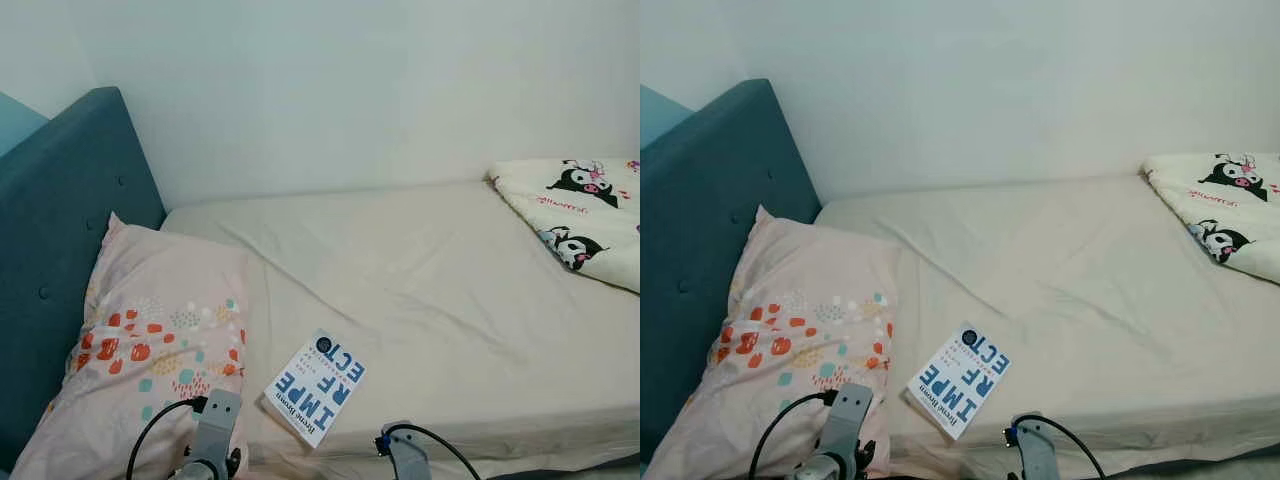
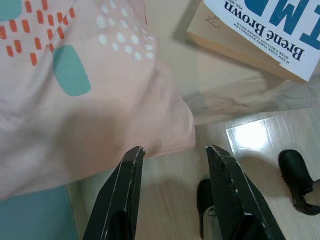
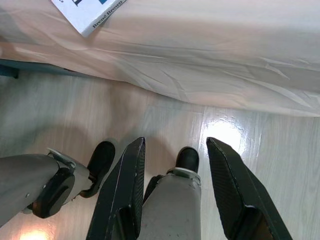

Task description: Clean up the room

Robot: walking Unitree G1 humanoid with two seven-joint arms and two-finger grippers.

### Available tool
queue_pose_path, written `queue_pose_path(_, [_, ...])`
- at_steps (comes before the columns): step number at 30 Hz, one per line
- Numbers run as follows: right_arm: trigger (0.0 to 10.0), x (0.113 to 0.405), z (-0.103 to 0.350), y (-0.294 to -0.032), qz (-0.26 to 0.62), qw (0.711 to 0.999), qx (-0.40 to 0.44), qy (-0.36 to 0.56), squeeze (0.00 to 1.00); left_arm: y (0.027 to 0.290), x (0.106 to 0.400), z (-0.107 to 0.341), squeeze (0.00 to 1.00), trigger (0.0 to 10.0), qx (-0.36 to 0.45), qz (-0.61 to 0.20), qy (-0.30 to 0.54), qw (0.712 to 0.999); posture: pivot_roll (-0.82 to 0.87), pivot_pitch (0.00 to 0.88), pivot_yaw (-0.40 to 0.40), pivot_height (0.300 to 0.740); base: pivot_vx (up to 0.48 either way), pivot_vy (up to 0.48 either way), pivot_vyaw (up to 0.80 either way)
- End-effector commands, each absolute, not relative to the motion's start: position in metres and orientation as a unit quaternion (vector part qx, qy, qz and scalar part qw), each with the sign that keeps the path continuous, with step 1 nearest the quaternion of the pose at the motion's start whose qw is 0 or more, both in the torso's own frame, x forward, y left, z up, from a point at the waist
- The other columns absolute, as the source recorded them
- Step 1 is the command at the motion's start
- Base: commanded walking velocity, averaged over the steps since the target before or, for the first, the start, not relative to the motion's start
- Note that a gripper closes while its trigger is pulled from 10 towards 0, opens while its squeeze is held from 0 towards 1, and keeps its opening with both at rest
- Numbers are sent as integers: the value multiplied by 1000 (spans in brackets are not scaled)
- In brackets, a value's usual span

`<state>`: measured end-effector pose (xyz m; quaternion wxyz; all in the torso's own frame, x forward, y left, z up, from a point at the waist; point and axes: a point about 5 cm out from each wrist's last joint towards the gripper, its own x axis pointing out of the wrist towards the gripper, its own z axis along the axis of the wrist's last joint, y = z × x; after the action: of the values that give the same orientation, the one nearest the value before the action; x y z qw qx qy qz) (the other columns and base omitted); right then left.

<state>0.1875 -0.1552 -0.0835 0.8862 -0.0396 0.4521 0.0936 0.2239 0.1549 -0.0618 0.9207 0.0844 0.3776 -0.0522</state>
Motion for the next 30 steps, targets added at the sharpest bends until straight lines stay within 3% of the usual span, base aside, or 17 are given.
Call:
queue_pose_path(1, [10000, 191, -82, -151, 112, 889, -48, 442, 0, 160, 224, -62, 0, 10000, 92, -47, 384, 918, 58, 0, -3, 740, 0, 0, 0])
queue_pose_path(13, [10000, 191, -80, -151, 113, 899, -5, 422, 0, 164, 219, -65, 0, 10000, 90, -37, 389, 916, 58, 0, 41, 740, 0, 0, 0])
queue_pose_path(18, [10000, 192, -80, -153, 109, 900, -15, 422, 0, 158, 213, -68, 0, 10000, 105, -58, 391, 912, 71, 0, -7, 740, 0, 0, 0])
queue_pose_path(24, [10000, 183, -84, -156, 92, 890, 26, 447, 0, 162, 208, -70, 0, 10000, 92, -35, 394, 914, 72, 0, 12, 740, 0, 0, 0])
queue_pose_path(30, [10000, 193, -80, -151, 110, 897, -16, 428, 0, 161, 204, -73, 0, 10000, 107, -56, 401, 908, 70, 0, 18, 740, 0, 0, 0])
